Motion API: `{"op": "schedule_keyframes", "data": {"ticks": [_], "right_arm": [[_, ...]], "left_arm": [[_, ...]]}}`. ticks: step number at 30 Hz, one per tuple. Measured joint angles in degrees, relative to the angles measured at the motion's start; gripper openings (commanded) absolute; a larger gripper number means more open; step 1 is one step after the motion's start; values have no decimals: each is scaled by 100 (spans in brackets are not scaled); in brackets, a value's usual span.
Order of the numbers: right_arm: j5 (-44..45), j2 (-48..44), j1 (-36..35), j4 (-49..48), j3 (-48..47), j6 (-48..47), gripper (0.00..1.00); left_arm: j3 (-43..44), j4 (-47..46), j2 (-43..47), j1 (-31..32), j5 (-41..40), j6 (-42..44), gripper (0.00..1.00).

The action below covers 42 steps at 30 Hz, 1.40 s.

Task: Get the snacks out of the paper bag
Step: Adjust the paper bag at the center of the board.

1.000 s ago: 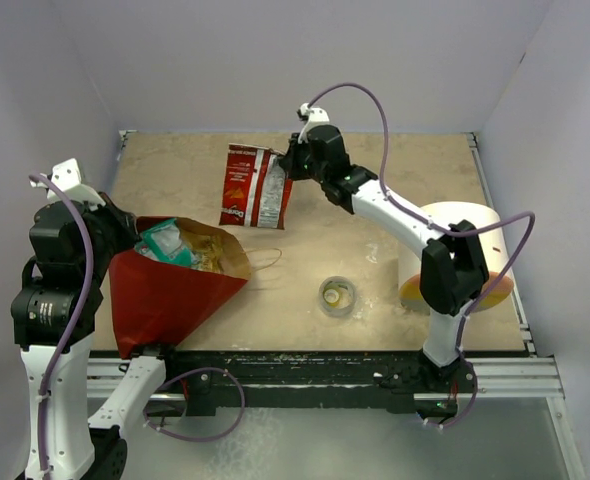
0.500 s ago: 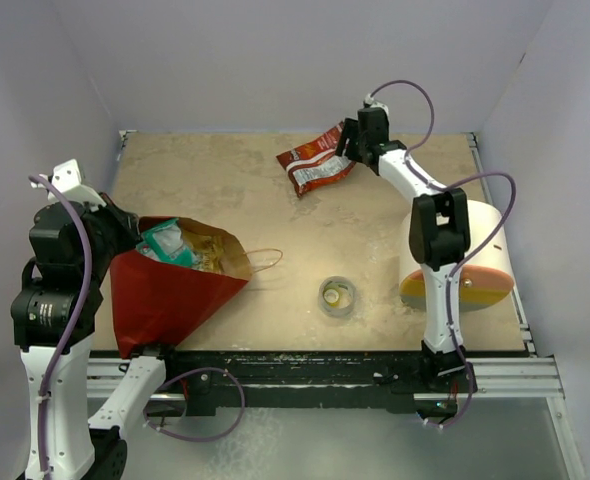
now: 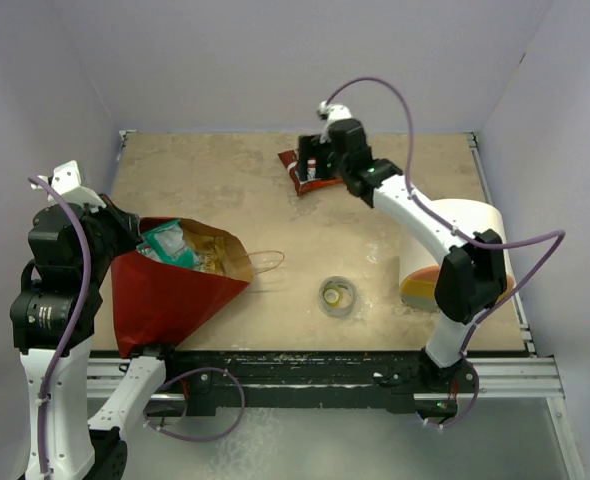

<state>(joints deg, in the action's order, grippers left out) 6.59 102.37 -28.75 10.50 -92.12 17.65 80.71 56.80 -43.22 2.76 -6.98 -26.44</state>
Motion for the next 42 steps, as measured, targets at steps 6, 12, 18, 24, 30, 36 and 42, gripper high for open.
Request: {"op": "schedule_keyframes", "data": {"ticks": [6,12,18,24,30,36,42], "right_arm": [[-1287,-103,-1217,-138,922,398,88],[-2319,308,-1547,-446,1397,892,85],[-2450,1062,-1429,-275,1255,826,72],[-2887,1534,-1425,-203,1036,619,26],[-3121,1349,-1436,-400,1038,772,0],[-2723,990,-1475,-726,1040,1088,0],[-2251,459,-1475,-1429,1384,1596,0]], "left_arm": [[0,0,-2,0,17,0,0],[0,0,-28,0,20,0,0],[0,-2,-42,0,13,2,0],[-4,-15,-52,0,-72,11,0],[-85,-420,-391,0,-168,50,0],[192,-1274,-1574,0,-225,129,0],[804,-2079,-2594,0,-170,505,0]]}}
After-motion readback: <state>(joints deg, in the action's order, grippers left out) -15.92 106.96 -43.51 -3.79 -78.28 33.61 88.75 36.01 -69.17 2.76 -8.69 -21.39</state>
